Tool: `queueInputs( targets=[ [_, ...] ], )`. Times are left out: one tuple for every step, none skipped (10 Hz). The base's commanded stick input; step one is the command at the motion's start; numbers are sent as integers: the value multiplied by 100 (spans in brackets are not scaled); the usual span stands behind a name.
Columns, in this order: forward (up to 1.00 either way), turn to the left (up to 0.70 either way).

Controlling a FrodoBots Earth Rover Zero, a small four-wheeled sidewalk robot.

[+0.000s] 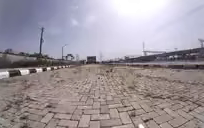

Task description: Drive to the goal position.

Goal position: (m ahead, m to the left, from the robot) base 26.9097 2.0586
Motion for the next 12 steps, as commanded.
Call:
queueInputs(
  targets=[
    [100, 0],
    [100, 0],
    [100, 0],
    [100, 0],
    [100, 0],
    [100, 0],
    [100, 0],
    [100, 0],
    [100, 0],
    [100, 0],
    [100, 40],
    [100, 40]
  ],
)
